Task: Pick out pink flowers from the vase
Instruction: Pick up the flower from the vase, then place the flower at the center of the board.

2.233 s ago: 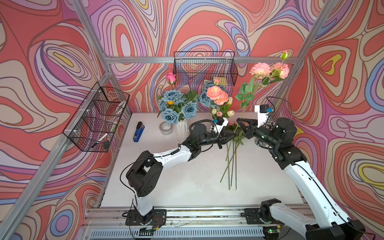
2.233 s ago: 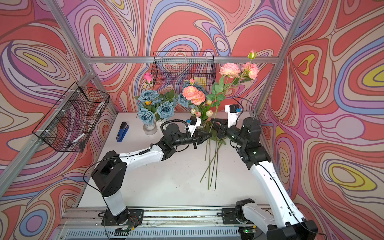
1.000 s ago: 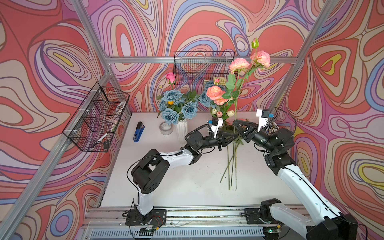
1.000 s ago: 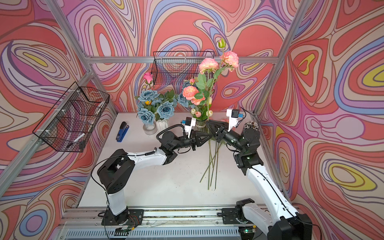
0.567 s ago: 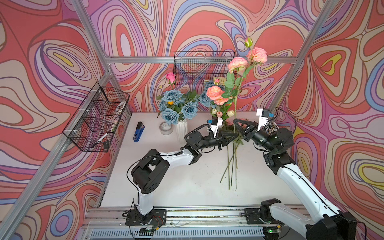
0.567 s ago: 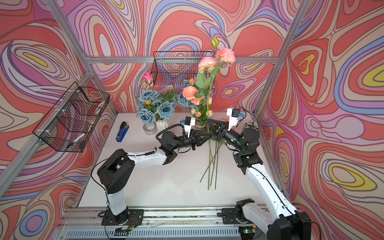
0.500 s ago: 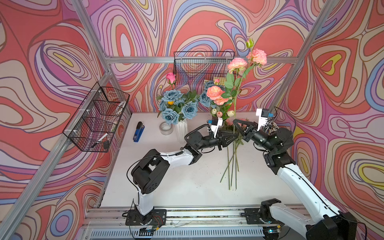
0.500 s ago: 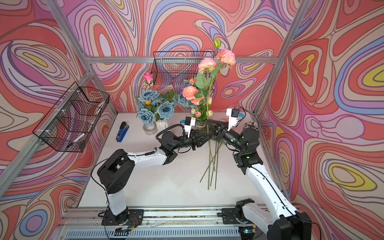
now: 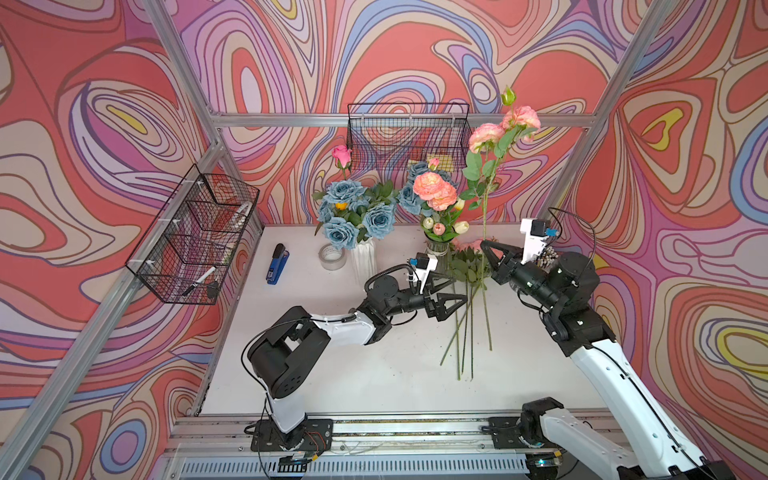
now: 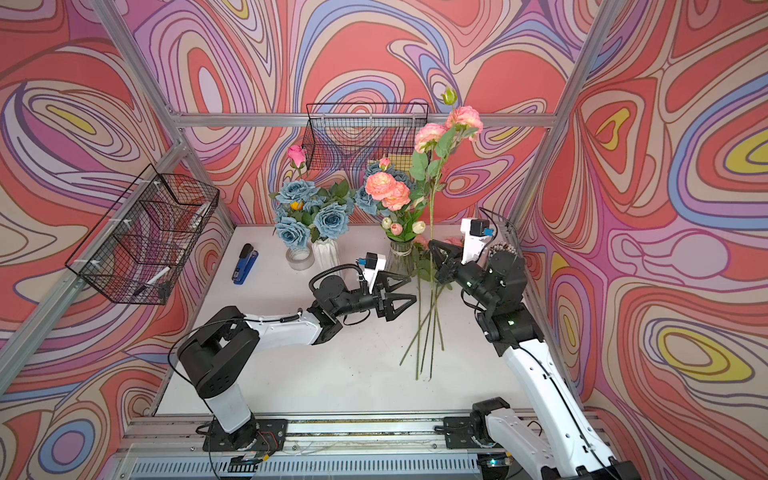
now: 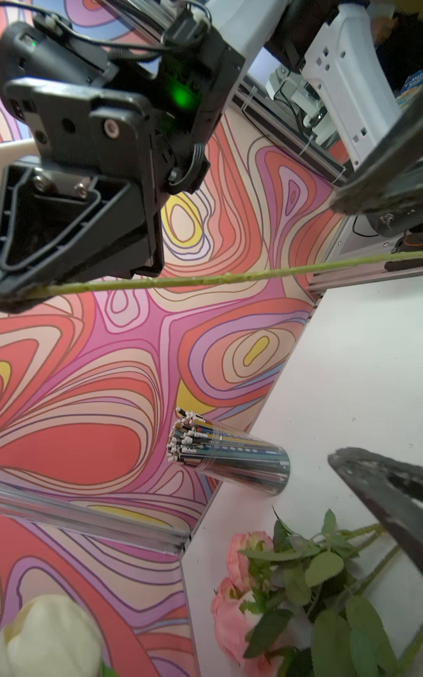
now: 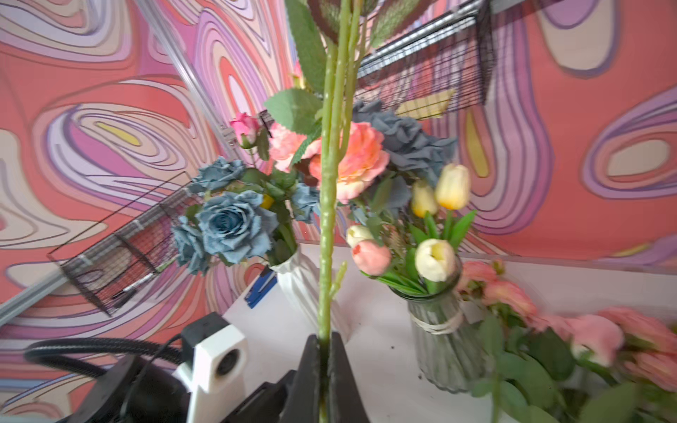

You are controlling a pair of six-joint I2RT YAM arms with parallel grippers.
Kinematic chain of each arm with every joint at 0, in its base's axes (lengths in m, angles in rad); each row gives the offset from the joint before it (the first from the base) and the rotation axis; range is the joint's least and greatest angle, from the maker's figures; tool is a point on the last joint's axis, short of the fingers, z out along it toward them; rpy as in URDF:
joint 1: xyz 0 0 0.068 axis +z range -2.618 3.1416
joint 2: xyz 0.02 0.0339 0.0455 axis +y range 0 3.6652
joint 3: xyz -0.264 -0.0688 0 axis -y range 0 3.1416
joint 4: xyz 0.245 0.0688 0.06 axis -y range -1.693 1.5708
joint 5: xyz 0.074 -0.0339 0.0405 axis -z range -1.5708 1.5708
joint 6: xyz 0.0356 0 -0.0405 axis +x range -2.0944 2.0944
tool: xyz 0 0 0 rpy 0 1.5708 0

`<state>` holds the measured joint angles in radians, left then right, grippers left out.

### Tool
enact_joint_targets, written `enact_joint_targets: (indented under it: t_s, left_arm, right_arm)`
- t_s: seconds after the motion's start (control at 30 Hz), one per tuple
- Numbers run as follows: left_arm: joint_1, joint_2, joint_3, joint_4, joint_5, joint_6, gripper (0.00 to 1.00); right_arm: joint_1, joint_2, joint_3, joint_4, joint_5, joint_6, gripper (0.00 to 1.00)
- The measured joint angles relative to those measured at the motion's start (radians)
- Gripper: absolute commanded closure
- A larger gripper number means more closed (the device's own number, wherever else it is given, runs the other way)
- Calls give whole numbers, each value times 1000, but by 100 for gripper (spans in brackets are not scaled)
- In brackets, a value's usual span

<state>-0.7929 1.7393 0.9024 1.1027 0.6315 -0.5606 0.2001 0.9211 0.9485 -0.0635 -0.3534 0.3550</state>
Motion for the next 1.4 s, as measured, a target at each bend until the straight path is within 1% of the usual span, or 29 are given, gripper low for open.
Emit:
enact_joint_targets:
  t_s: [0.17, 0.23, 0.33, 0.4, 0.53, 0.63, 0.77, 0.93, 1.17, 1.4]
  left_arm:
    - [0, -98, -65, -100, -58, 101, 0]
    - [0, -132, -90, -146, -87, 140, 0]
    - [0, -181, -119, -224, -139, 203, 0]
    - [0, -216, -138, -279, -188, 246, 0]
    - [0, -285, -178, -370, -357, 320, 0]
    - [0, -317, -219, -398, -487, 360, 0]
    - [0, -340, -280, -416, -652, 381, 0]
    - [0, -353, -333, -417, -791, 393, 0]
    - [0, -355, -369, -400, -898, 397, 0]
    - [0, -356, -420, -371, -932, 396, 0]
  right_arm:
    - [0, 0, 1, -127, 198, -23, 100]
    - [0, 14, -3, -163, 258, -19, 100]
    - [0, 45, -26, -198, 315, -2, 100]
    - [0, 70, -47, -217, 348, 7, 100]
    - [0, 102, -81, -254, 399, 21, 100]
    - [0, 122, -93, -259, 414, 29, 100]
    - [0, 158, -115, -250, 413, 40, 100]
    - [0, 223, -130, -229, 391, 51, 100]
    - [0, 319, -131, -177, 337, 62, 100]
    - [10, 404, -131, -116, 306, 81, 100]
